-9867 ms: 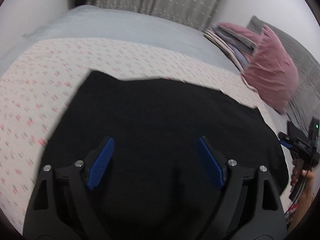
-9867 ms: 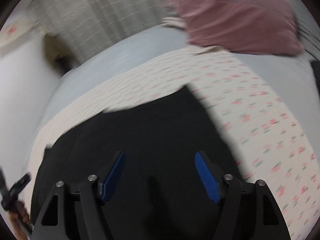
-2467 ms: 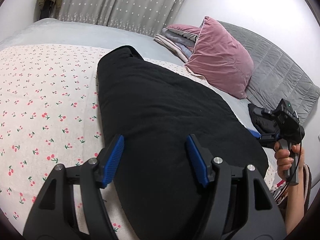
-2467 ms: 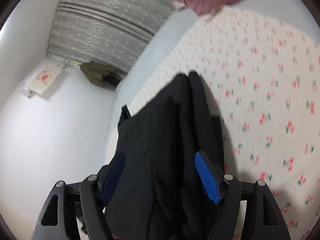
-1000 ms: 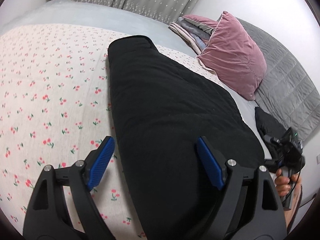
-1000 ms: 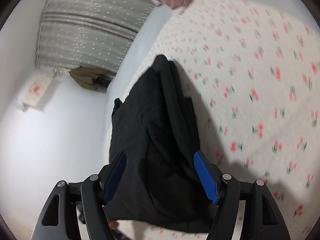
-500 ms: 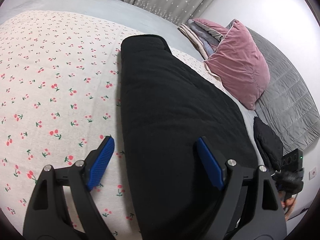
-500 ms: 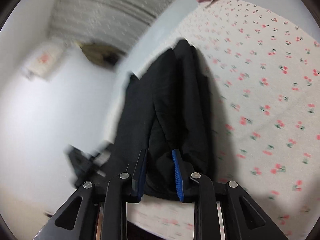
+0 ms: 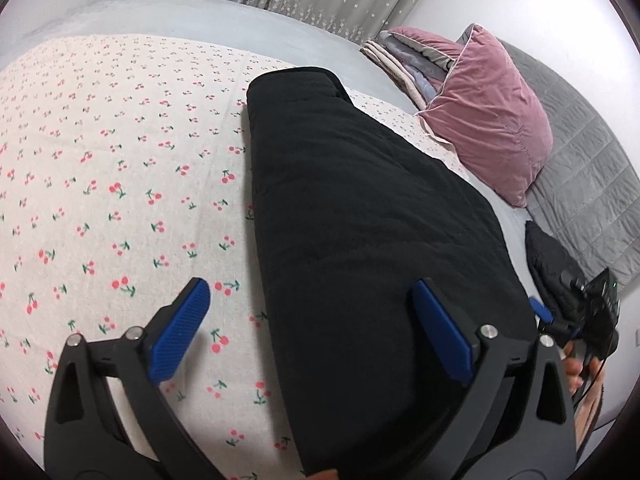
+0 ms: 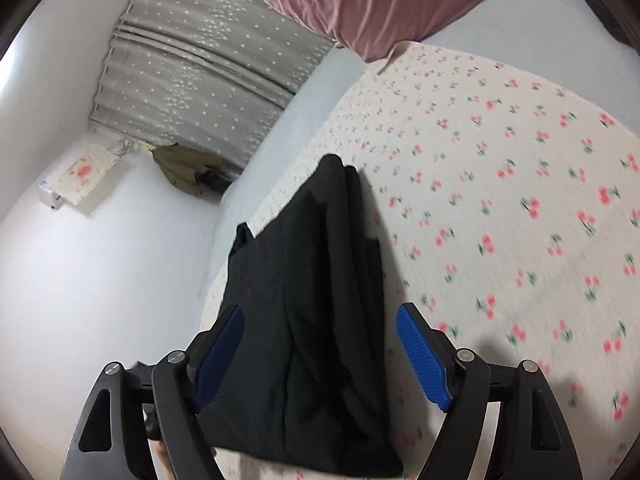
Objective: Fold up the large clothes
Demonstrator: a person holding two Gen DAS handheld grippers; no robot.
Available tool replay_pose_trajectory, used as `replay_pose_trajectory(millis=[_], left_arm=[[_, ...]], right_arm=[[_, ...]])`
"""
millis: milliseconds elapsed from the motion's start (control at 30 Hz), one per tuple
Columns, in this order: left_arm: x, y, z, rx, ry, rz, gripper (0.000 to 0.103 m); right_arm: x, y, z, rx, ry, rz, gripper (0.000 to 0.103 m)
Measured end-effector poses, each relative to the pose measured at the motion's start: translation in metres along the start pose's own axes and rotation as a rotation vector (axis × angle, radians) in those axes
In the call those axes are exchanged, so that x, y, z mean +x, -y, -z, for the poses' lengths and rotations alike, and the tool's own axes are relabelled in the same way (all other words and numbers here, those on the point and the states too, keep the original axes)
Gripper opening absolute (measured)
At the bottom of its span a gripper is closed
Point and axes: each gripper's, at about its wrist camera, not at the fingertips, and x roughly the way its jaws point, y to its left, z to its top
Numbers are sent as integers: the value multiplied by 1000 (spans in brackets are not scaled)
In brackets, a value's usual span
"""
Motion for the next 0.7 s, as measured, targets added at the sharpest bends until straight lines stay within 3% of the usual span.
replay_pose_trajectory(millis=[133, 333, 567, 700], left_arm=[[9, -2, -9, -14, -50, 50, 102], [44, -12, -16, -99, -250, 228, 102], [84, -42, -5, -293, -445, 462, 103], [81, -34, -6, -254, -423, 483, 103]], right_arm=[[29, -12, -10, -55, -58, 39, 84], [73, -12, -21, -88, -198, 39, 84], [126, 17, -15, 4, -383, 13, 85], [138, 28, -17, 43, -411, -61, 86]])
